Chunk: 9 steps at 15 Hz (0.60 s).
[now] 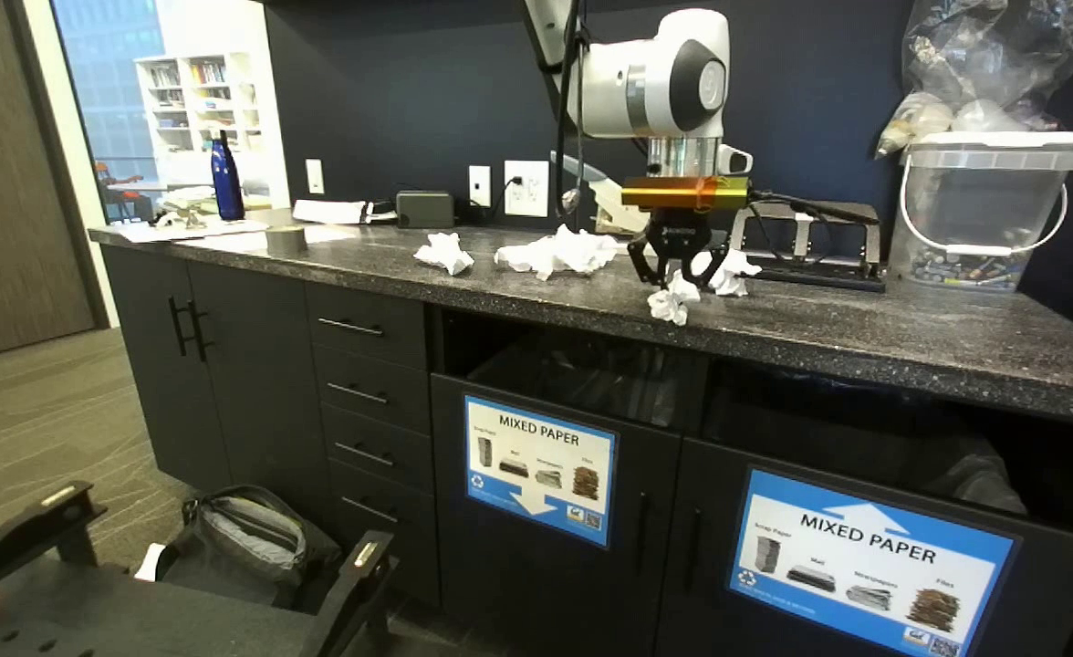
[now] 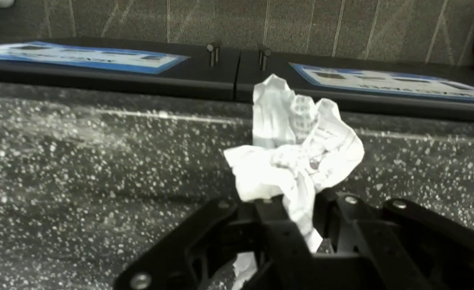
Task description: Place one paper from the counter inside the waste bin on the right, place four papers from the counter inside the bin on the left
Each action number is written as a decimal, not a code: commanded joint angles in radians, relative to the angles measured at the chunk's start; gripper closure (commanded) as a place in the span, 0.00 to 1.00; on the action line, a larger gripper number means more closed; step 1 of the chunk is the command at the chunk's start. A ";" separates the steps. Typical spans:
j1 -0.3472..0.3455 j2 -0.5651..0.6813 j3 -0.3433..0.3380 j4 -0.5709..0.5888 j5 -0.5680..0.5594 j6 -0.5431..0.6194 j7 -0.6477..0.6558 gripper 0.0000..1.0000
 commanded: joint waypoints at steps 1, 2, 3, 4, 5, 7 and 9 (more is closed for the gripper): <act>-0.009 -0.129 -0.008 -0.236 -0.022 0.121 -0.028 0.90; -0.008 -0.147 -0.011 -0.286 -0.023 0.172 -0.027 0.90; -0.008 -0.165 -0.014 -0.333 -0.029 0.220 -0.035 0.90; -0.010 -0.188 -0.013 -0.385 -0.032 0.269 -0.045 0.90; -0.012 -0.209 -0.016 -0.434 -0.039 0.322 -0.053 0.91; -0.011 -0.252 -0.028 -0.537 -0.063 0.415 -0.058 0.91; -0.024 -0.294 -0.031 -0.648 -0.071 0.487 -0.061 0.92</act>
